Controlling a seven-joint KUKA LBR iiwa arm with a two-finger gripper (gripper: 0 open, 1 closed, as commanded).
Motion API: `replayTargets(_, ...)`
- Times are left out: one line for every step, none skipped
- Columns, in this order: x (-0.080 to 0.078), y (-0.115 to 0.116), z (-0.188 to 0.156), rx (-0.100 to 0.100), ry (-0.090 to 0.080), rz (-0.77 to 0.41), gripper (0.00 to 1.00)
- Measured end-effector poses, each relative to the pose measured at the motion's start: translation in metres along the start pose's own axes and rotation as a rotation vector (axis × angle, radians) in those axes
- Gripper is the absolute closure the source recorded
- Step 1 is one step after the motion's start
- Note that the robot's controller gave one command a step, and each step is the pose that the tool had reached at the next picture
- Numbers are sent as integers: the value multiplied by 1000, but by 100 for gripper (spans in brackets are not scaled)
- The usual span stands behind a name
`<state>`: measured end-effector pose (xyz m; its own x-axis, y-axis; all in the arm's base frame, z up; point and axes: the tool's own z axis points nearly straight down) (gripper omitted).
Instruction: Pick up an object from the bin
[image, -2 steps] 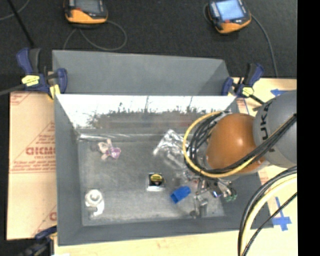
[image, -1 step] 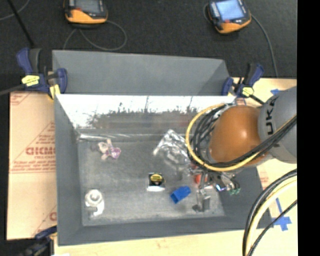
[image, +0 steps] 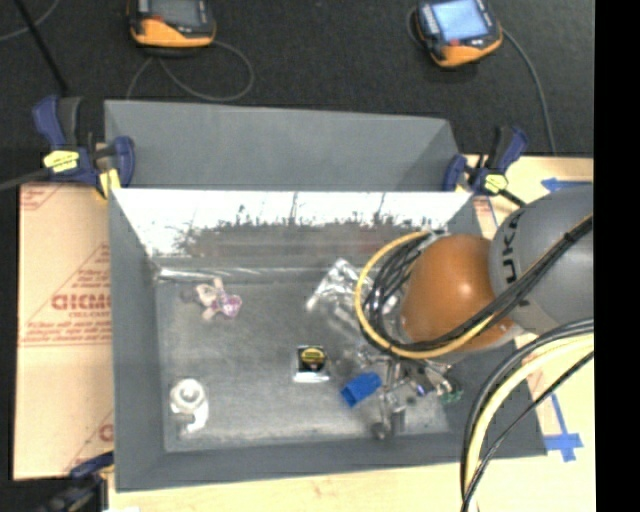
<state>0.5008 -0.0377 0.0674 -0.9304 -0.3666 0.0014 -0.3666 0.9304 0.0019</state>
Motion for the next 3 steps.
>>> replayTargets(0,-1,0,1,-1,0,0)
replayTargets(0,-1,0,2,-1,0,100)
replayTargets(-1,-3,-37,6,-6,1,100)
